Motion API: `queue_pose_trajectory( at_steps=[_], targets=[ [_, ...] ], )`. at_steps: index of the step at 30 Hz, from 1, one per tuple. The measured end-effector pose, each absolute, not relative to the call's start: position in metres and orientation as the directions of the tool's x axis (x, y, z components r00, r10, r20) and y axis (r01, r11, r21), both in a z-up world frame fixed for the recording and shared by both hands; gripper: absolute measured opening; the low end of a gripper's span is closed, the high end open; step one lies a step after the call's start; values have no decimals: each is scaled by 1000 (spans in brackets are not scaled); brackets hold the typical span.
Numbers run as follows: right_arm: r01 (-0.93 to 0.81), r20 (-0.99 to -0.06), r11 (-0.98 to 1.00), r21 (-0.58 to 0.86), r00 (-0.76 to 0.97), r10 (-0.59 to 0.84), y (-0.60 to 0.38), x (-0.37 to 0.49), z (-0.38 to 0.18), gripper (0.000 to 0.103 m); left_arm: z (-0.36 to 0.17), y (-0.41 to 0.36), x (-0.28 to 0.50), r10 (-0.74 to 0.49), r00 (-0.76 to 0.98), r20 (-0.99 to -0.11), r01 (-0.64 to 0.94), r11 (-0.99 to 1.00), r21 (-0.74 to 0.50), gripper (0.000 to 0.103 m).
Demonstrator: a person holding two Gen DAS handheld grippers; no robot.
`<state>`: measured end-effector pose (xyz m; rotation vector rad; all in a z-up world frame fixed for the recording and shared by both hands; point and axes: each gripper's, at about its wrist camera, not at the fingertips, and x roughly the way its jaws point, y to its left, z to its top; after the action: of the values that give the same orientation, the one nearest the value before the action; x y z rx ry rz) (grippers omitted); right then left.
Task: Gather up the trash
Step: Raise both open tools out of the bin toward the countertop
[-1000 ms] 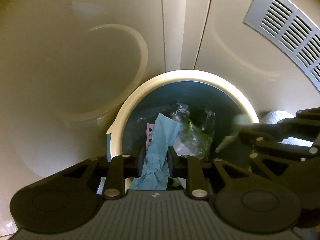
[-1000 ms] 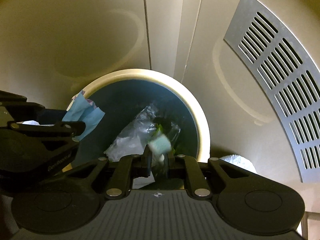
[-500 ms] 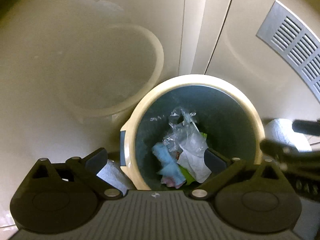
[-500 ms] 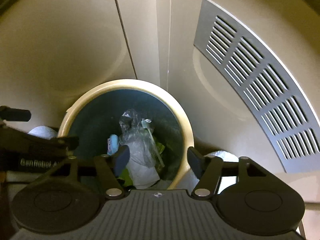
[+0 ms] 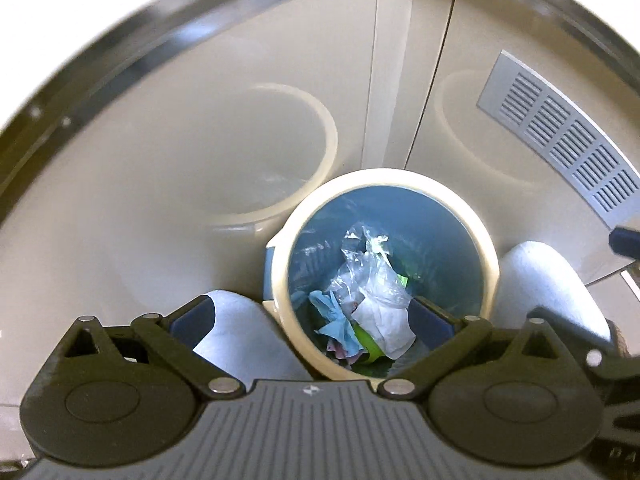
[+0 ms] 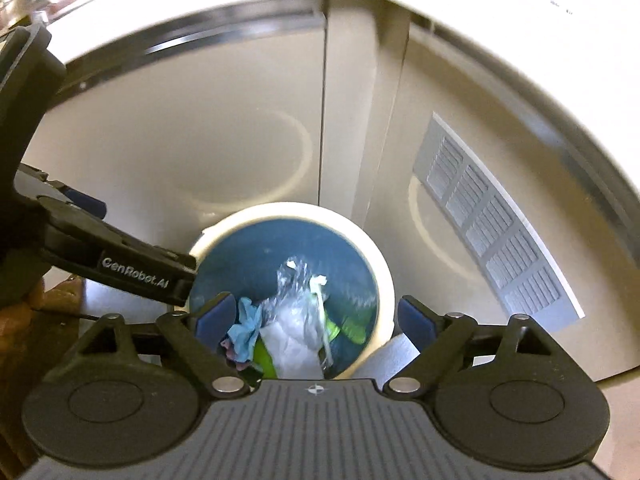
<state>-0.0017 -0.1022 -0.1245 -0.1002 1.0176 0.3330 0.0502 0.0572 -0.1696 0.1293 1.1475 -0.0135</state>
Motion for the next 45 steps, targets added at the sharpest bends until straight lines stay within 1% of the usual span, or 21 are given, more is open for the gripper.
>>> queue_pose_trajectory(
  at_steps=[6, 9, 16, 22, 31, 45],
  targets=[
    [-321, -798, 946, 45, 558, 227, -103, -16, -103, 91, -142, 56, 26, 117, 532, -839, 47, 985, 167, 103],
    [-316, -779, 948, 34, 587, 223, -103, -26, -93, 92, -132, 55, 18, 124, 564, -817, 45, 983, 180, 103],
    [-277, -759, 960, 48, 615, 215, -113, -32, -82, 93, -118, 56, 12, 128, 584, -802, 44, 981, 188, 103],
    [-281, -756, 958, 51, 617, 221, -113, -32, -83, 93, -118, 56, 10, 131, 585, -800, 38, 981, 188, 103],
    [-274, -759, 960, 62, 611, 224, -114, -32, -84, 93, -113, 55, 7, 132, 608, -783, 53, 977, 205, 103],
    [-274, -769, 958, 82, 594, 236, -118, -26, -90, 93, -113, 54, 9, 141, 609, -781, 62, 973, 224, 103]
  ],
)
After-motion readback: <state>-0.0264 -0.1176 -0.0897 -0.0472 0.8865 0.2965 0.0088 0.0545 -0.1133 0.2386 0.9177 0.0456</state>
